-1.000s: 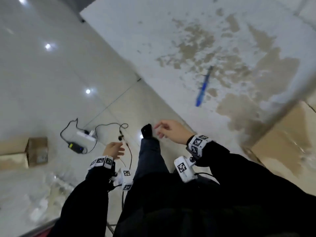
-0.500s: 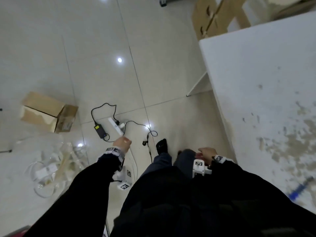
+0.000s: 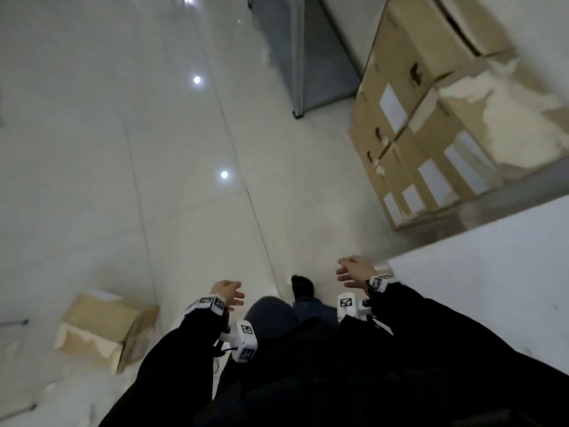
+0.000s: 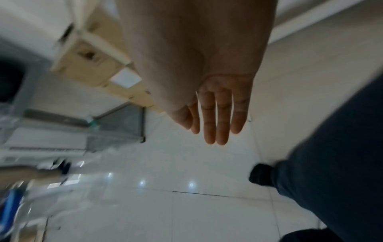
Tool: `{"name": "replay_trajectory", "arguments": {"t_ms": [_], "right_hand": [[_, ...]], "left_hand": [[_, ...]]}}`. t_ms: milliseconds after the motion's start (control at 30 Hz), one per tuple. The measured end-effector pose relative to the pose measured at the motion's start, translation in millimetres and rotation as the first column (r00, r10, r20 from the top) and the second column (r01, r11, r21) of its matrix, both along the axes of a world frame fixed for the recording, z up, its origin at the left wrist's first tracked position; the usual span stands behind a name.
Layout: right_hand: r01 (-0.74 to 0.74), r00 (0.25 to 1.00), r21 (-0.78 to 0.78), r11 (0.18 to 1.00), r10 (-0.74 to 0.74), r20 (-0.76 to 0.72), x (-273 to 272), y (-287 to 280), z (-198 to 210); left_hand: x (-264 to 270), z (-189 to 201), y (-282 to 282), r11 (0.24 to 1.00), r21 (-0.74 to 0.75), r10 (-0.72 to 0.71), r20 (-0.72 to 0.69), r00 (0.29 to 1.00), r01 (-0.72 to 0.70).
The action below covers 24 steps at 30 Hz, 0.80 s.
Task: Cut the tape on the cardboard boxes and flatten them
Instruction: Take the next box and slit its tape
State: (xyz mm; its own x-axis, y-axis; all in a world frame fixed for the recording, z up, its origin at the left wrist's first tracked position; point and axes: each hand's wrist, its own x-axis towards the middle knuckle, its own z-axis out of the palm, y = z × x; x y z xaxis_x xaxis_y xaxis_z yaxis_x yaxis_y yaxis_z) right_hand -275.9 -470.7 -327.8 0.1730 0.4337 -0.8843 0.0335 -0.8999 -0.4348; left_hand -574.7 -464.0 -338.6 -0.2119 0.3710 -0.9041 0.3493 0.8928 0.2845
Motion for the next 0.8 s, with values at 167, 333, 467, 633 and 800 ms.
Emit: {"name": "replay_trajectory", "arguments": {"t_ms": [167,333,467,633,800], "right_hand": [[-0.053,0.996,0.110,0.993,0.060,-0.064,-3.4,102.0,19.5],[0.088,0.994,0.140,0.986,-0.079,-0.069,25.7,174.4,12.2],[0.373,0.928,0.036,0.927,-0.374,0.012,70.2,195.4,1.6],[0.690,0.724,-0.052,0.722,-0.687,0.064,112.1,173.9,-8.6],[0.953,0.299,-0.073,0.293,-0.950,0.086,141.0,131.4,-21.2]], "left_hand": [[0.6,3.8,135.0,0.996,0.055,0.071,-0.019,0.997,-0.069],[40.6,-7.5,274.5,0.979,0.067,-0.187,-0.064,0.980,0.191],[101.1,-4.9,367.5,0.870,0.028,-0.488,-0.081,0.869,0.492],[195.8,-5.5,441.7,0.587,0.079,-0.792,-0.150,0.592,0.806],[306.8,-3.0,454.4,0.340,0.065,-0.937,-0.059,0.344,0.938]]}}
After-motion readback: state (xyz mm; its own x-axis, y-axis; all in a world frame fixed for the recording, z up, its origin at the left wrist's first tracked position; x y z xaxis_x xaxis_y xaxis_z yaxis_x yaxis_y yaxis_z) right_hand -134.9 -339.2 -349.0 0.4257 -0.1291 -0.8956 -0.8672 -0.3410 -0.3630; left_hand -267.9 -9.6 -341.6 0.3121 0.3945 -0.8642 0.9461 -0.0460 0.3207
